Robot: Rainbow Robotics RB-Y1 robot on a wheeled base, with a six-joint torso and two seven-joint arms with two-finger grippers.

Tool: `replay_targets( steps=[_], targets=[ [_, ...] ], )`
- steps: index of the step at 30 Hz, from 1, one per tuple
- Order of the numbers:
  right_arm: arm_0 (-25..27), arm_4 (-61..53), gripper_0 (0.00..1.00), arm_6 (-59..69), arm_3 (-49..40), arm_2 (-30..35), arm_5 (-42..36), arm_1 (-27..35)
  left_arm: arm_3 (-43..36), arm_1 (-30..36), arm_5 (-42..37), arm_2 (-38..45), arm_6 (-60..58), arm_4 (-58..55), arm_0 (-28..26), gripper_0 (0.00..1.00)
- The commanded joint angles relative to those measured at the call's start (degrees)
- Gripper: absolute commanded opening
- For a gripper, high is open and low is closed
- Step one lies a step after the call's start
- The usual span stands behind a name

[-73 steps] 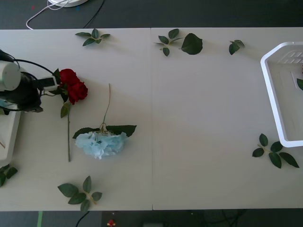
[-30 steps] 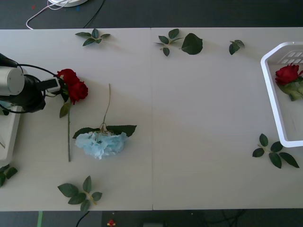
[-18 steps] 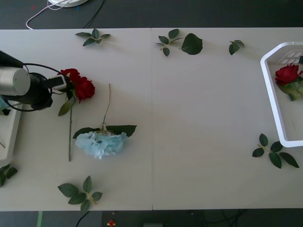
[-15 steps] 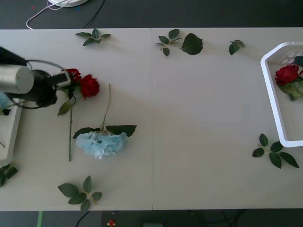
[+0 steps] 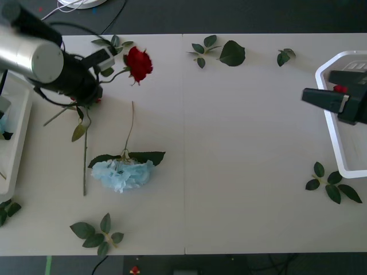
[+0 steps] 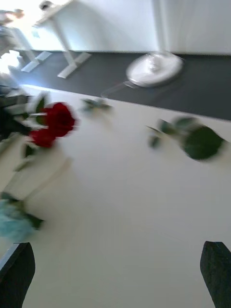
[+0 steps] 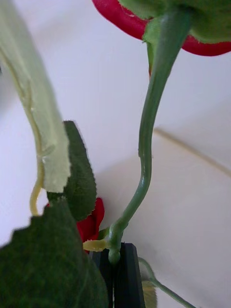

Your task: Place the red flowers into the right box and the blue flowers into the left box. If a person shows an open palm, hand one flower to the person first, then continue sorting.

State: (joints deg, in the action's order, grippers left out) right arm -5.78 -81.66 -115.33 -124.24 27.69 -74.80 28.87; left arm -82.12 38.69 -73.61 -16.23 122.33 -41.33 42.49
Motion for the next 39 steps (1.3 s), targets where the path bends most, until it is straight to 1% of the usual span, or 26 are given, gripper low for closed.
replay_targets(
  steps=[1,3,5,10,13,19,20,24,30,33,39],
  targets=[
    [-0.02,-6.05,1.00,-1.83,-1.80,-3.60,-0.35,-1.71,-8.23,-0.55,-5.66,4.10,-12.55,-1.65,4.18,0.00],
    [-0.11,-8.16,1.00,-1.92,-1.80,-5.36,-0.35,-2.24,-10.96,-0.64,-7.68,5.42,-15.36,-3.05,4.88,0.00],
    [-0.37,-11.06,1.00,-1.66,-1.18,-7.38,-0.35,-2.59,-12.89,-1.25,-9.09,7.79,-19.23,-6.92,5.68,0.00],
    [-0.90,-18.01,1.00,-2.62,2.07,-11.51,-0.35,-3.21,-13.51,-3.89,-8.74,14.91,-26.26,-18.61,6.82,0.00],
    [-0.90,-19.94,1.00,-3.06,2.86,-13.27,-0.35,-3.47,-13.60,-5.38,-5.84,17.55,-27.58,-25.29,6.82,0.00],
    [-0.90,-22.23,1.00,-2.97,3.13,-14.24,-0.35,-4.52,-11.13,-6.70,2.60,18.78,-27.67,-41.29,6.82,0.00],
    [-0.90,-22.58,1.00,-2.89,3.30,-14.41,-0.35,-4.79,-11.05,-7.05,4.09,18.69,-27.58,-44.10,6.82,0.00],
    [-2.13,-24.69,1.00,-3.15,5.50,-14.41,-0.17,-5.67,-11.05,-8.11,5.32,18.08,-27.58,-49.99,6.99,0.00],
    [-4.94,-26.62,1.00,-4.12,8.57,-13.53,0.00,-8.13,-11.22,-8.11,9.19,13.95,-27.41,-57.20,7.26,0.00],
    [-5.64,-26.71,1.00,-4.38,8.66,-12.74,0.27,-8.92,-11.31,-8.11,11.39,10.96,-27.14,-57.20,8.49,0.00],
    [-7.49,-27.50,1.00,-4.47,8.66,-12.48,2.20,-9.09,-11.31,-8.11,20.35,2.78,-27.58,-53.50,11.92,0.00]
  ],
)
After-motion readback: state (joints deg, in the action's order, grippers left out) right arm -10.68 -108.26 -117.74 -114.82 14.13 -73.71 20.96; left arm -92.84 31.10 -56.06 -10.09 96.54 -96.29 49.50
